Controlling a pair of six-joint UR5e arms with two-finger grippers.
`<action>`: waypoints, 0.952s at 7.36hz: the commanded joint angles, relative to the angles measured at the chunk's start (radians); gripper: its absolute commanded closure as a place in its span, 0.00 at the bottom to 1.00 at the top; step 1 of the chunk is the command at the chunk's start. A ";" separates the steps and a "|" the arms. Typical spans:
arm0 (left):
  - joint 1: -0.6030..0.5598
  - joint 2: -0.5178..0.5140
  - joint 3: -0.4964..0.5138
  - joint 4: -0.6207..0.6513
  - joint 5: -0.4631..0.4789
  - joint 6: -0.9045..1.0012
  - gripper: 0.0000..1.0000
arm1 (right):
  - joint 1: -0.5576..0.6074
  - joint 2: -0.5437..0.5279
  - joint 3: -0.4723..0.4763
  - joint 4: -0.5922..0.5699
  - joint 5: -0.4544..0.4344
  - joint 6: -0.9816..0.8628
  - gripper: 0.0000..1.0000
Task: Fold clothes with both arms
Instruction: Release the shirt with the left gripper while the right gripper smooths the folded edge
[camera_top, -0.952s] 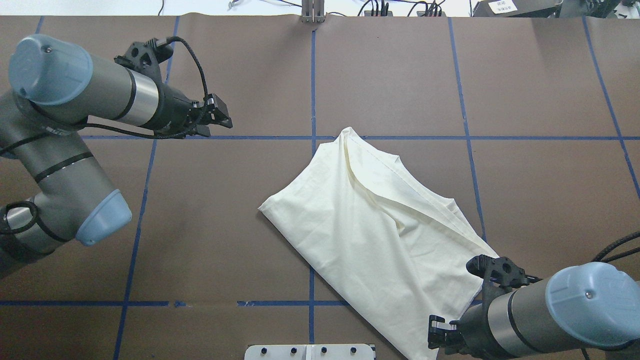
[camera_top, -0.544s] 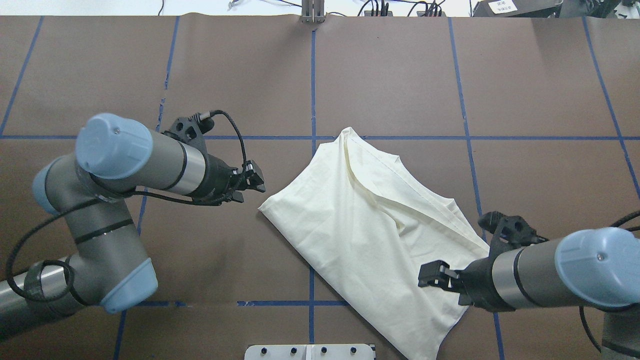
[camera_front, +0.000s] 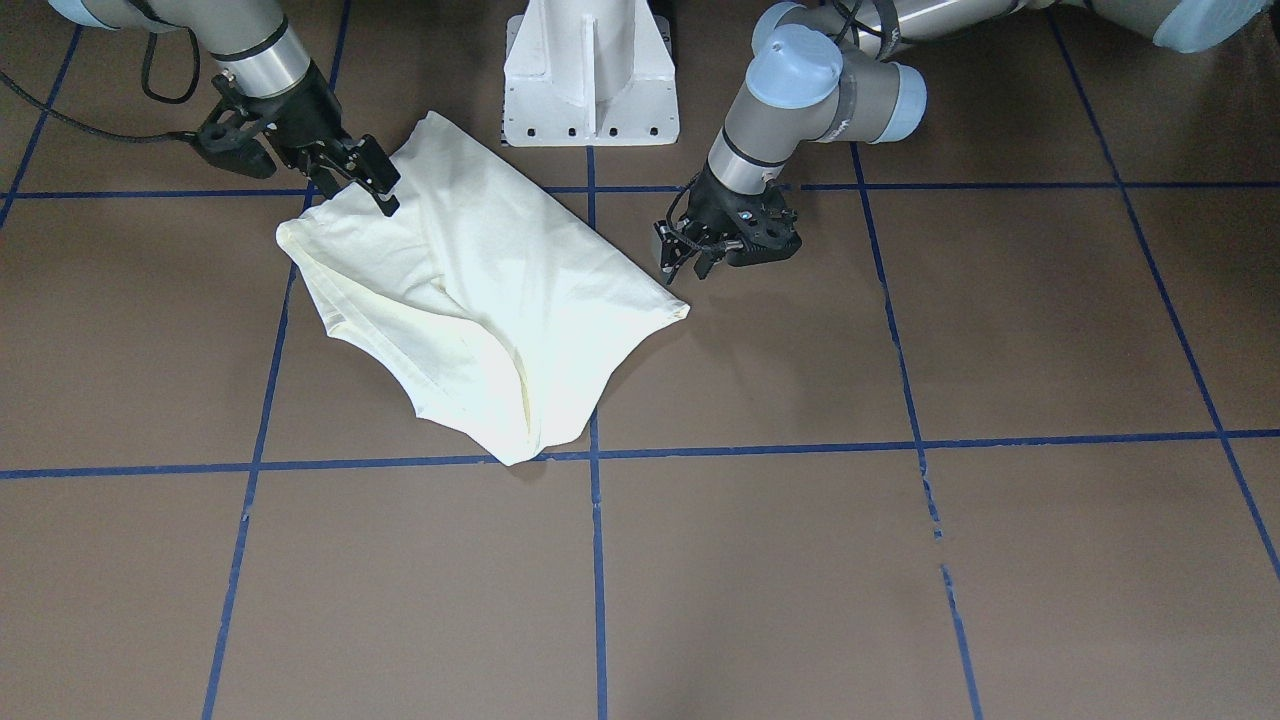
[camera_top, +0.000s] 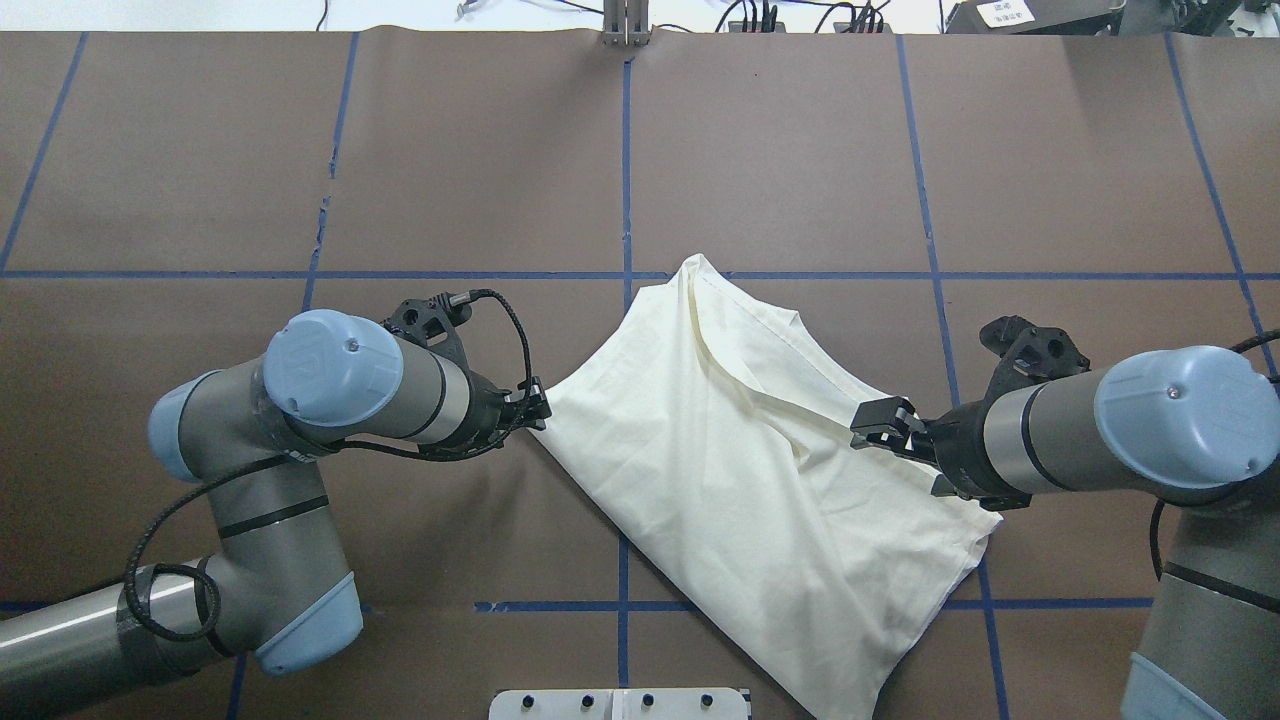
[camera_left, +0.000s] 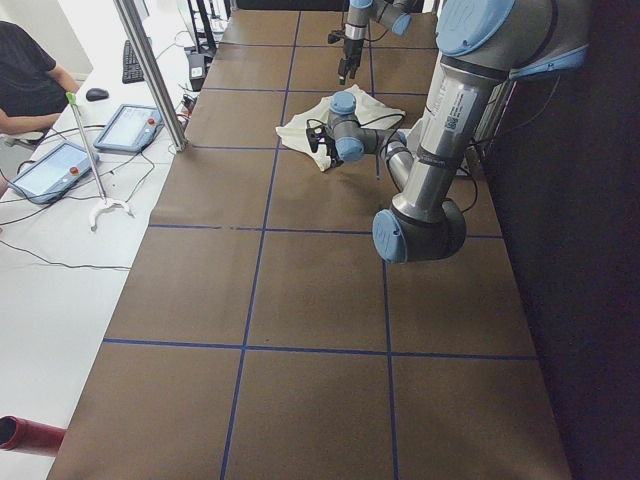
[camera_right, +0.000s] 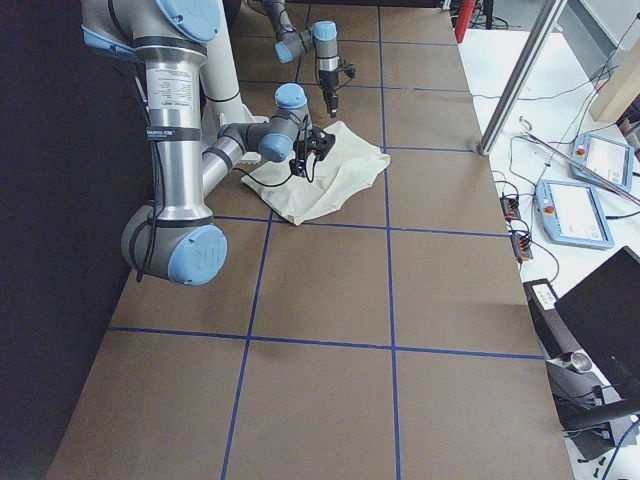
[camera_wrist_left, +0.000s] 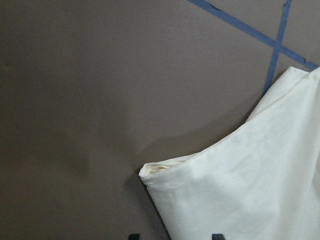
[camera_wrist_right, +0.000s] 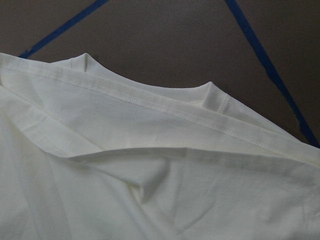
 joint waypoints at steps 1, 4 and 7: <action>0.000 -0.028 0.046 0.000 0.023 0.005 0.43 | 0.005 0.002 -0.010 0.000 -0.015 -0.005 0.00; 0.000 -0.056 0.093 0.000 0.055 -0.001 0.62 | 0.005 0.000 -0.011 0.000 -0.015 -0.005 0.00; -0.020 -0.051 0.083 0.000 0.071 0.010 1.00 | 0.003 0.002 -0.019 0.002 -0.015 -0.005 0.00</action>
